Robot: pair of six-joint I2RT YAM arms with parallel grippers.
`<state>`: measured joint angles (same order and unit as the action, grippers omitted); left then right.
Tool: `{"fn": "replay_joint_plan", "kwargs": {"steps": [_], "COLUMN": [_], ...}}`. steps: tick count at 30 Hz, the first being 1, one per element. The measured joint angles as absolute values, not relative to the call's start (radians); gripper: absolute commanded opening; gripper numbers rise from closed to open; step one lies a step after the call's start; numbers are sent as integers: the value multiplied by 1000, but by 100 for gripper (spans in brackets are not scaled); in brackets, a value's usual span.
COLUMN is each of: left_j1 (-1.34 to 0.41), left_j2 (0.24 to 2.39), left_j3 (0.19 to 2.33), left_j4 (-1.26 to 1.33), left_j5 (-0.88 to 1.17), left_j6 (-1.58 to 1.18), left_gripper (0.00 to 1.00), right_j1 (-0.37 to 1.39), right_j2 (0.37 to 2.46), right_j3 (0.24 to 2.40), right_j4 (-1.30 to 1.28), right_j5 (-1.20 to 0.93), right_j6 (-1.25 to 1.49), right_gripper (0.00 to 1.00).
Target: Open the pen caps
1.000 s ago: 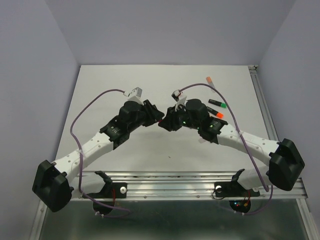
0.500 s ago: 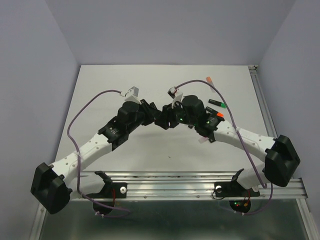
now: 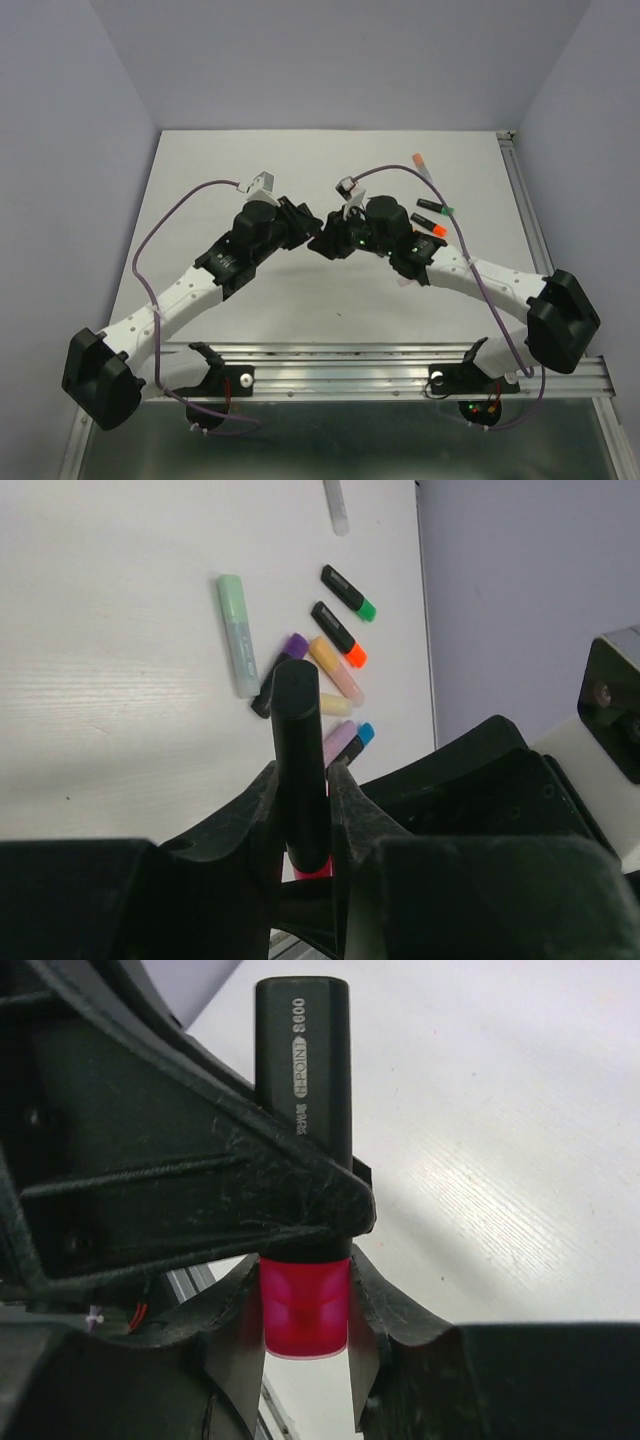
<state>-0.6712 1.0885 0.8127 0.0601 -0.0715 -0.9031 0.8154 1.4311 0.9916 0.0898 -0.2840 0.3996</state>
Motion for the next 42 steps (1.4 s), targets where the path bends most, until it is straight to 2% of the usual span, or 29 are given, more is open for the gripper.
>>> {"fn": "replay_joint_plan", "kwargs": {"steps": [3, 4, 7, 9, 11, 16, 23, 33, 38, 42], "left_j1": [-599, -559, -265, -130, -87, -112, -116, -117, -117, -123], "left_j2": [1118, 1135, 1240, 1280, 1282, 1230, 1207, 1591, 1720, 1826], "left_j3": [841, 854, 939, 958, 958, 932, 903, 1078, 1134, 1271], "left_j4": [52, 56, 80, 90, 75, 90, 56, -169, -218, -245], "left_j5": [59, 27, -51, -86, -101, -61, 9, 48, 59, 88], "left_j6": [-891, -873, -817, -792, -770, -743, -691, -543, -489, -448], "left_gripper": [0, 0, 0, 0, 0, 0, 0, 0, 0, 0], "right_j1": [827, 838, 910, 952, 970, 968, 968, 942, 896, 829], "right_j2": [1370, 1322, 1195, 1132, 1060, 995, 1093, 1207, 1218, 1220], "right_j3": [887, 825, 685, 628, 589, 593, 677, 780, 780, 780], "right_j4": [196, 176, 118, 84, 52, 26, -41, -134, -156, -161], "right_j5": [-253, -276, -293, -294, -287, -238, -123, 114, 146, 143], "right_j6": [440, 466, 517, 547, 578, 584, 575, 592, 605, 608], "right_gripper": [1, 1, 1, 1, 1, 1, 1, 1, 1, 1]}}
